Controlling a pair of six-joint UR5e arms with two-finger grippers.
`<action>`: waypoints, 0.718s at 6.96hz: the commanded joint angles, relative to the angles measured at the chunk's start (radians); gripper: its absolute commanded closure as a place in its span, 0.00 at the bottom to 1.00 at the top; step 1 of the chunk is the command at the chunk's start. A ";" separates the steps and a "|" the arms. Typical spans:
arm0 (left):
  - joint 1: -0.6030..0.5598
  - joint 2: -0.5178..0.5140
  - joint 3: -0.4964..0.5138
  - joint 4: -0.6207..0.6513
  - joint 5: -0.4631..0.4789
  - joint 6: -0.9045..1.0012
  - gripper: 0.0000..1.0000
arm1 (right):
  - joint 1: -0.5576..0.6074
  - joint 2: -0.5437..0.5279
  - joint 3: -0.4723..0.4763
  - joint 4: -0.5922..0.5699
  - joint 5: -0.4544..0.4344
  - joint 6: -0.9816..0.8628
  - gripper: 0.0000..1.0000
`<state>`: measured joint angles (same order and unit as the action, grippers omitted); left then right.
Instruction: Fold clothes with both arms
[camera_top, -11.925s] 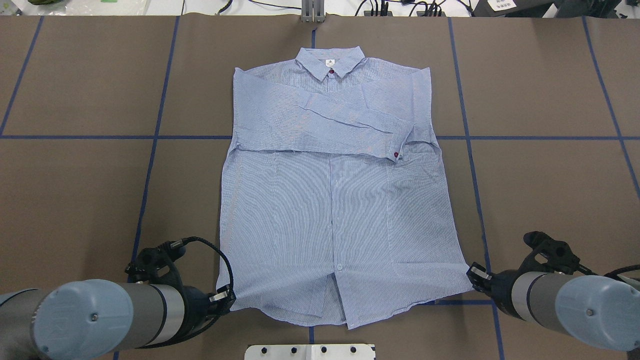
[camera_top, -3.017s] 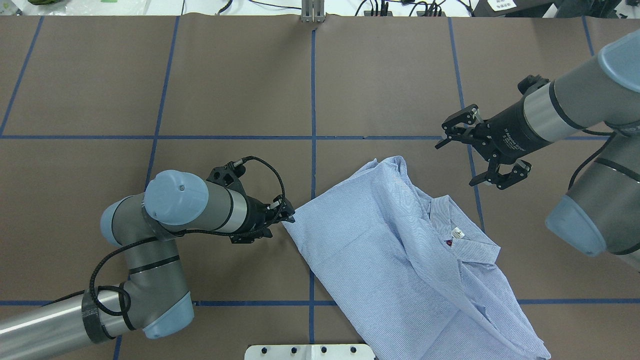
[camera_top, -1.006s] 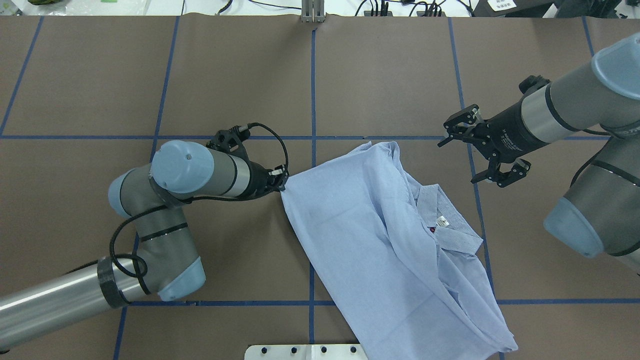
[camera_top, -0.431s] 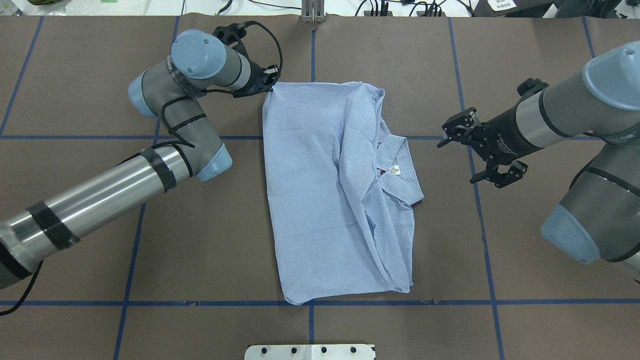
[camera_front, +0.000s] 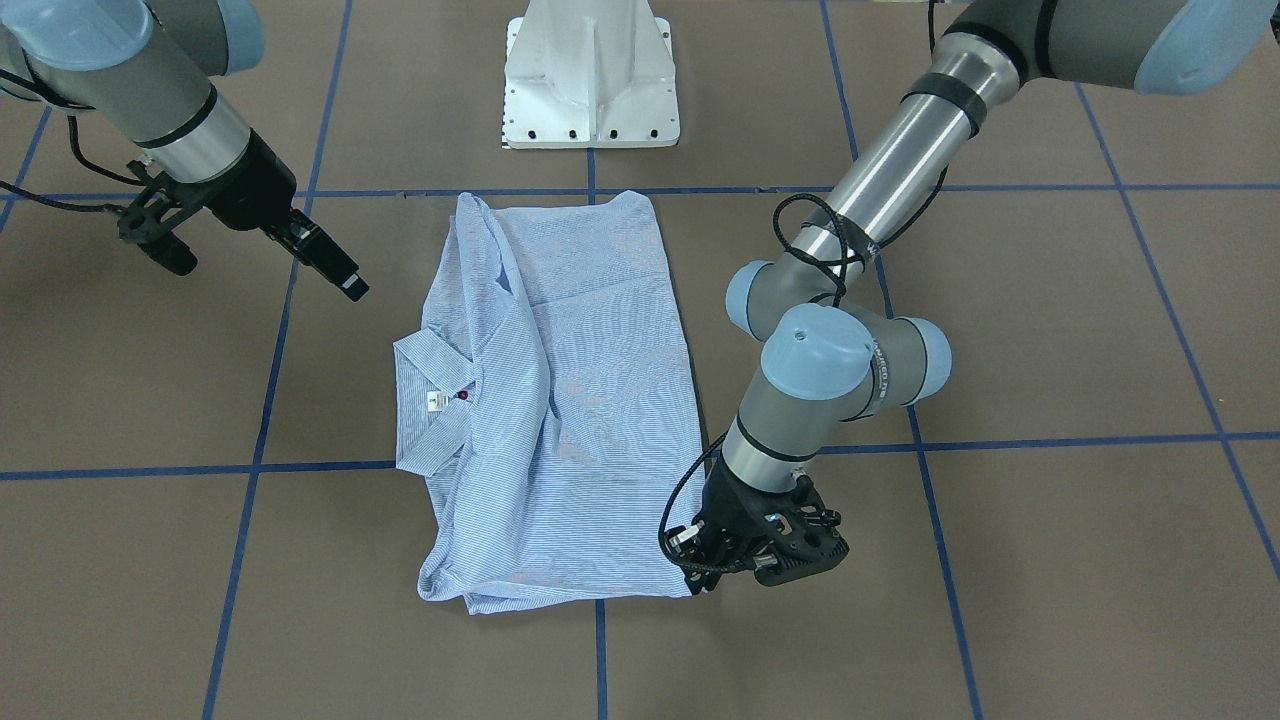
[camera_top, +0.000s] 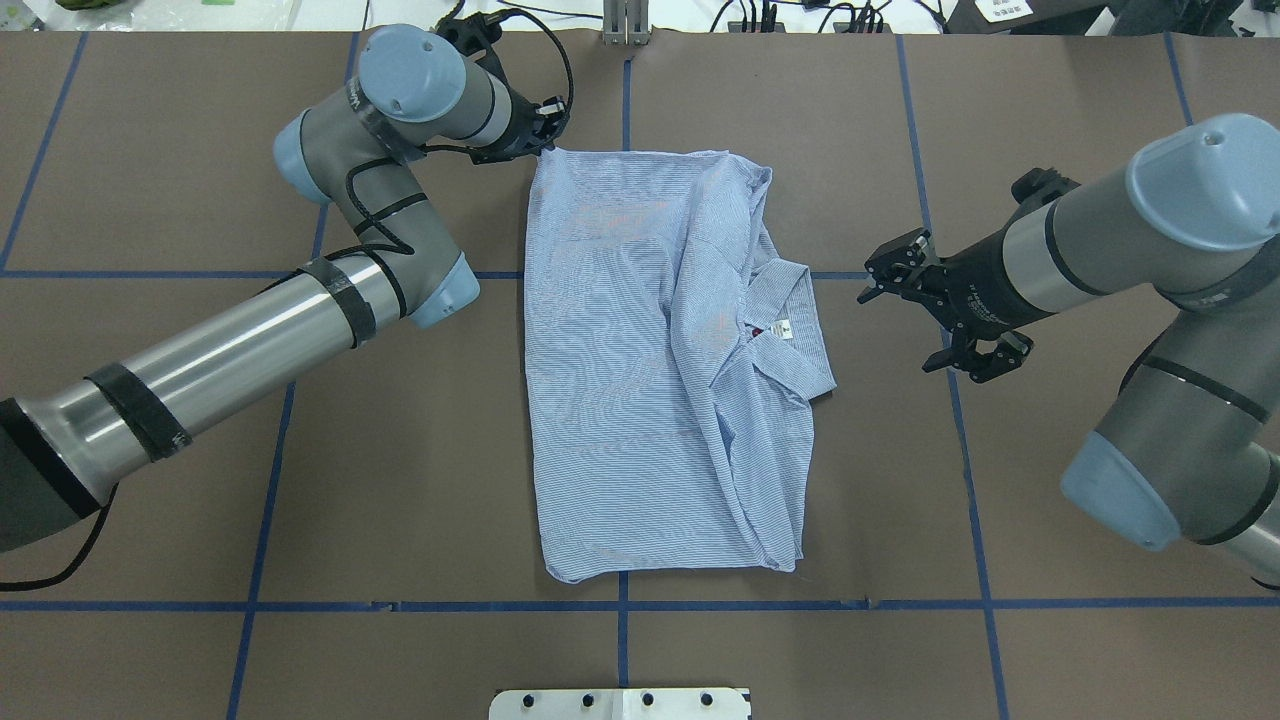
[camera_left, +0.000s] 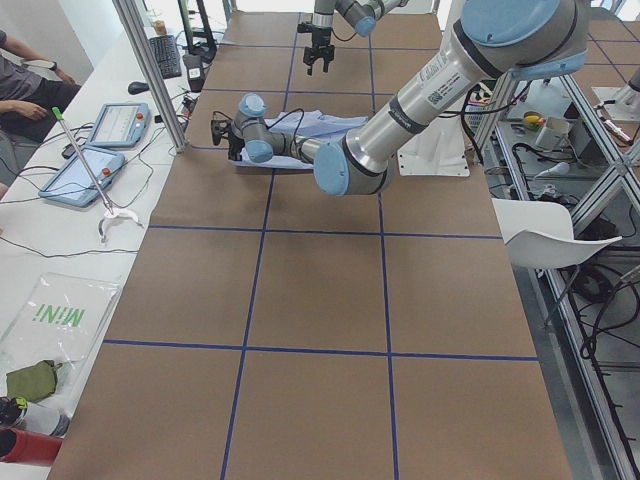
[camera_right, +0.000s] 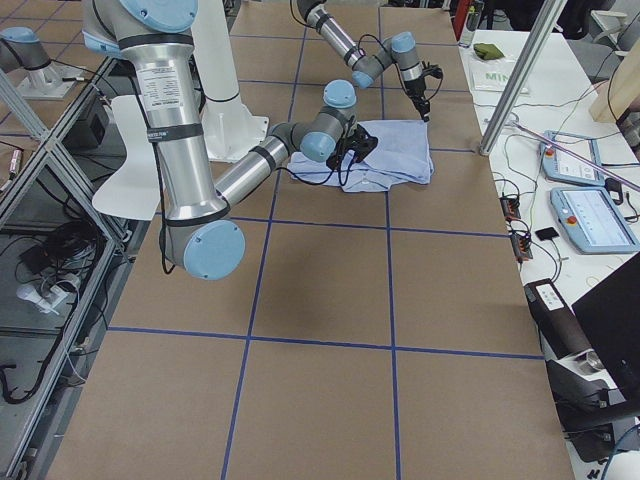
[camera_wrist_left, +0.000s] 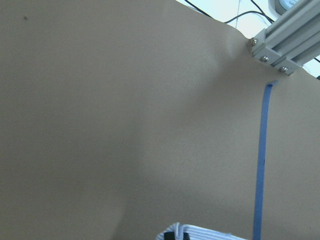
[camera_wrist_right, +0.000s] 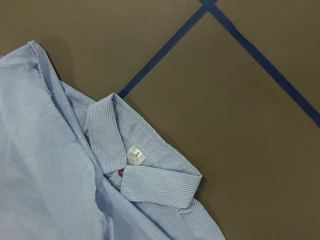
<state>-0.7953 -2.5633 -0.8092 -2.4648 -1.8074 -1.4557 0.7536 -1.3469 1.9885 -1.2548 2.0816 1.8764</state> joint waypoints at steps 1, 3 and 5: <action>-0.037 0.076 -0.165 0.041 -0.083 0.009 0.25 | -0.132 0.030 0.007 -0.006 -0.160 0.001 0.00; -0.102 0.312 -0.467 0.075 -0.235 0.014 0.25 | -0.294 0.114 0.004 -0.134 -0.331 0.000 0.00; -0.120 0.368 -0.536 0.076 -0.245 0.015 0.25 | -0.413 0.222 -0.011 -0.338 -0.482 -0.180 0.00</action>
<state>-0.9054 -2.2333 -1.2999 -2.3903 -2.0405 -1.4412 0.4120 -1.1808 1.9860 -1.4867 1.6928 1.8215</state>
